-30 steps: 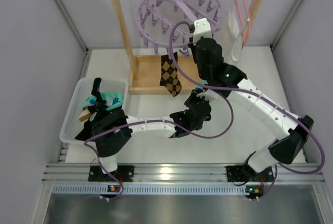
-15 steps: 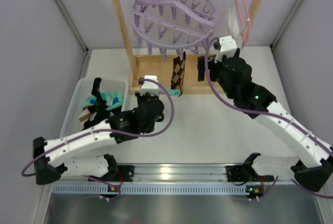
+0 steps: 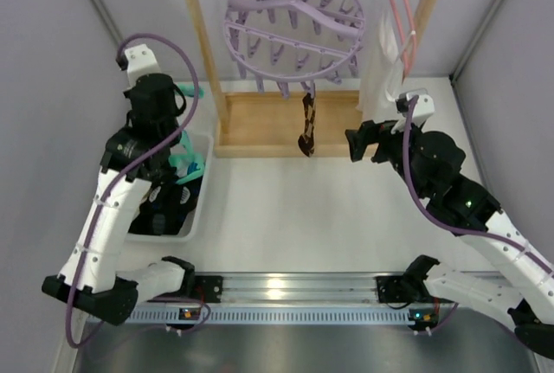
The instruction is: Remove the socks clipped to the hanger
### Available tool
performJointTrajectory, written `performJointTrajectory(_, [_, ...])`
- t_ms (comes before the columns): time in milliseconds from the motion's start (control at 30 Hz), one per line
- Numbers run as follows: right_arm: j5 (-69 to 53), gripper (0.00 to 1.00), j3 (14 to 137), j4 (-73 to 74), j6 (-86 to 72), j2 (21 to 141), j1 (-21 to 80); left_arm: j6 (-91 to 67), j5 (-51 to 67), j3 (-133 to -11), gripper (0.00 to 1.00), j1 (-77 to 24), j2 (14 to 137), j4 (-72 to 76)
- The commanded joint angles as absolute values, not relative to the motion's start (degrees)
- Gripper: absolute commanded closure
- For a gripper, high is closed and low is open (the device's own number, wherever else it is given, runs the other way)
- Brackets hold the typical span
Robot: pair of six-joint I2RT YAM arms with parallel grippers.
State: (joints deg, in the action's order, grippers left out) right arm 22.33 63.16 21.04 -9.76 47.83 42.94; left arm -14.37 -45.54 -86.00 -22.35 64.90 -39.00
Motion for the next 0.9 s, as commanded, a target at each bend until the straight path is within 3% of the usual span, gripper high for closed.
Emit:
performJointTrajectory(0, [20.9, 0.00, 62.7, 21.4, -10.8, 46.5, 42.5, -11.0, -33.6, -92.0, 1.00, -12.7, 69.5, -42.5])
performJointTrajectory(167, [20.2, 0.00, 59.3, 20.3, -11.1, 45.2, 42.5, -15.5, -26.9, -87.7, 1.00, -5.4, 72.1, -43.3])
performJointTrajectory(333, [19.0, 0.01, 55.3, 18.0, -12.5, 44.3, 42.5, -25.7, -25.5, -70.9, 1.00, -1.1, 75.2, -39.2])
performJointTrajectory(433, [18.1, 0.00, 52.6, 16.5, -13.9, 44.7, 42.5, -30.6, -17.2, -61.2, 1.00, -0.4, 78.8, -33.6])
performJointTrajectory(800, [16.6, 0.01, 48.2, 14.5, -14.6, 43.5, 42.5, -41.3, -29.9, -54.4, 0.99, 2.5, 79.6, -31.5])
performJointTrajectory(867, [16.7, 0.00, 47.9, 14.8, -14.3, 43.2, 42.5, -40.7, -29.6, -54.7, 0.90, 2.5, 77.1, -31.5])
